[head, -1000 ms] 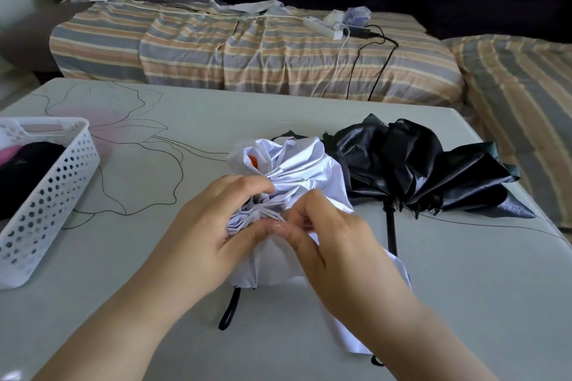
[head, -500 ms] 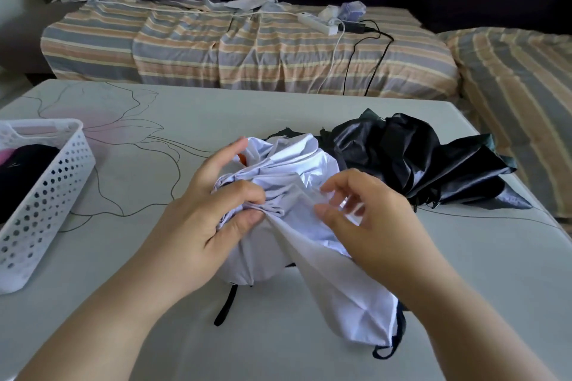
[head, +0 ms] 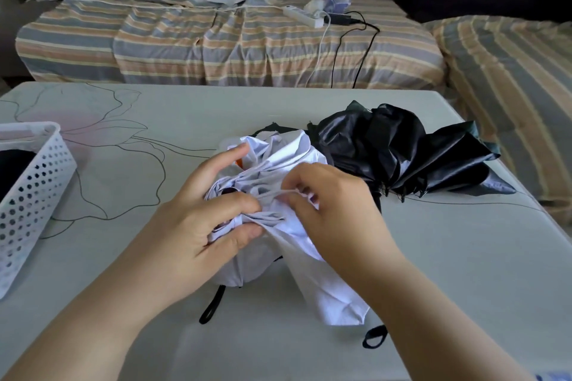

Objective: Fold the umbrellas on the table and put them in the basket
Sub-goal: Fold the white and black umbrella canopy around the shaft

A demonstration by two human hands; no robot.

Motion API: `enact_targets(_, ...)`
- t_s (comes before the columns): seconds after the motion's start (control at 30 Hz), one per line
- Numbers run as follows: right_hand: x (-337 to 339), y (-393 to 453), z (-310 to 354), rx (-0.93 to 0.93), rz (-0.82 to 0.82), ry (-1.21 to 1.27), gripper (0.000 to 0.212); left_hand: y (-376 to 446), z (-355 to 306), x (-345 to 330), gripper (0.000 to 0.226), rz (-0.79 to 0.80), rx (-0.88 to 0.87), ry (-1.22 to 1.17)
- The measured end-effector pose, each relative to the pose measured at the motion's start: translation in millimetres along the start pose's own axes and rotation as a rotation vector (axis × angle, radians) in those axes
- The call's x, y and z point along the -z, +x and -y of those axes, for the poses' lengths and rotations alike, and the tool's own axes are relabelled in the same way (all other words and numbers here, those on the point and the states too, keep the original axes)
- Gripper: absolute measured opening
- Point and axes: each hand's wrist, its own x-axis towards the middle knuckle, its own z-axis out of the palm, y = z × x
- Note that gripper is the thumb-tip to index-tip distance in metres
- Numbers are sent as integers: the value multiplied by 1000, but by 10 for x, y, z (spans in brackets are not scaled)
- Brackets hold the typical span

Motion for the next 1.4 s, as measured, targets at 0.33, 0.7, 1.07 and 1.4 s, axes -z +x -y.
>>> enact_targets(0.33, 215, 126, -91, -178, -217, 236, 14, -14, 14, -26, 15, -56, -22, 11)
enact_targets(0.7, 305, -68, -272, -227, 103, 63, 27, -25, 43, -45, 19, -70, -24, -11)
enact_targets(1.07, 219, -119, -157, 100, 92, -18, 16, -28, 92, -22, 21, -128, 23, 10)
enact_targets(1.4, 154, -156, 56, -211, 271, 279, 29, -49, 52, 21, 21, -105, -7, 67)
